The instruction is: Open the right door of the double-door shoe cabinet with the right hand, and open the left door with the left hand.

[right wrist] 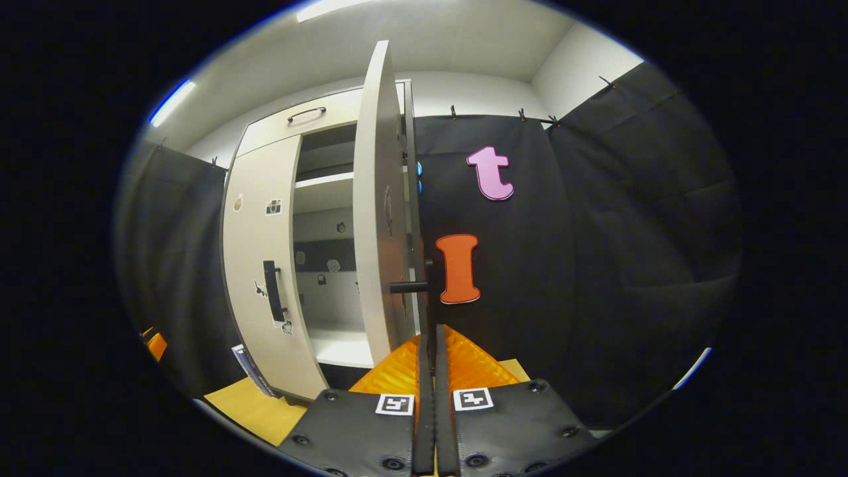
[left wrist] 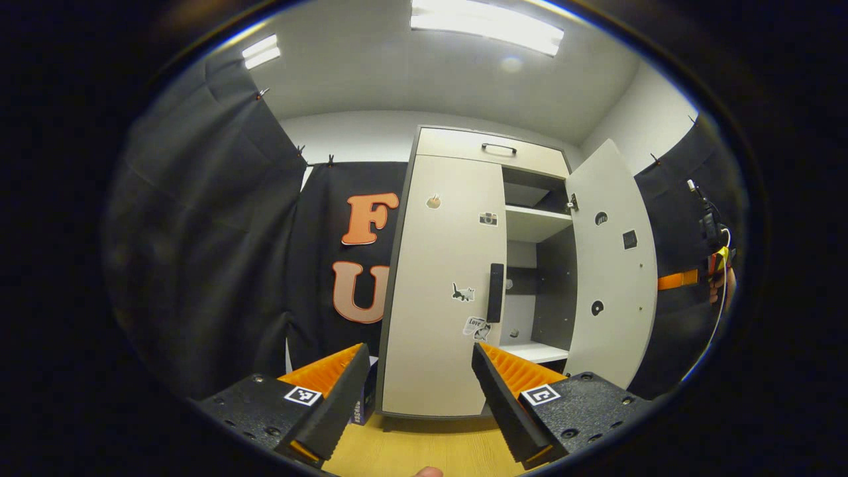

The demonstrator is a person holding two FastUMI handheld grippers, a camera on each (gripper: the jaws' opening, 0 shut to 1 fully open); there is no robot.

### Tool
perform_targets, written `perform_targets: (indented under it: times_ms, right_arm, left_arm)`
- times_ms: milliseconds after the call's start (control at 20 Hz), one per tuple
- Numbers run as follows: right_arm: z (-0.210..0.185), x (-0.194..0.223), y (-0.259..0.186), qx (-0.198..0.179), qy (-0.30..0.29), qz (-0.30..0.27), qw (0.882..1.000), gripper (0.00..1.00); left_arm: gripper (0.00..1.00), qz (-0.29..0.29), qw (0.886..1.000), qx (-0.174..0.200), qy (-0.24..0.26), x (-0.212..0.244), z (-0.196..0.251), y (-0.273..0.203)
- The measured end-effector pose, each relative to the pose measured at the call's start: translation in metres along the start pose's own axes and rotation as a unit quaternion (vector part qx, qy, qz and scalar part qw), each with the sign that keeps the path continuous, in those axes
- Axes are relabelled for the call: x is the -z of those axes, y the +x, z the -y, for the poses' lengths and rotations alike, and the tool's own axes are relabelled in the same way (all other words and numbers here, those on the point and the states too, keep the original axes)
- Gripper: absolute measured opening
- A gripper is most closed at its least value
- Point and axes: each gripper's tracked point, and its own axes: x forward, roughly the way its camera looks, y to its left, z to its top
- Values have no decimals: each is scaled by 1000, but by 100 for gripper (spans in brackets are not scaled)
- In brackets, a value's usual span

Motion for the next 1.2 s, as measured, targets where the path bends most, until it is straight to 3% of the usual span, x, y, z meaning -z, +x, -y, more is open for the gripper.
perform_targets:
  times_ms: [200, 350, 400, 600, 650, 700, 750, 1200]
  right_arm:
    - [-4, 12, -37, 22, -11, -1, 1000, 9]
    - [-12, 22, -69, 33, -13, 6, 999, 16]
    - [-12, 27, -76, 41, -22, 9, 999, 11]
    - [2, 33, -95, 74, -59, 13, 995, 98]
    - [3, 34, -101, 74, -56, 11, 996, 100]
    - [2, 37, -105, 69, -49, 7, 996, 94]
    - [4, 42, -108, 66, -40, 2, 997, 99]
    - [49, 57, -113, 99, 0, -14, 995, 99]
  left_arm:
    - [94, -8, 999, 42, -12, 0, 28, 32]
    - [94, -11, 996, 74, -46, -4, 59, 73]
    - [94, -14, 995, 85, -48, -6, 69, 88]
    - [94, -7, 996, 88, -25, -20, 90, 153]
    - [94, -14, 996, 90, -24, -20, 97, 170]
    - [94, -22, 995, 96, -26, -18, 106, 187]
    - [94, -30, 994, 99, -28, -15, 112, 201]
    - [94, -50, 994, 87, 32, 13, 147, 286]
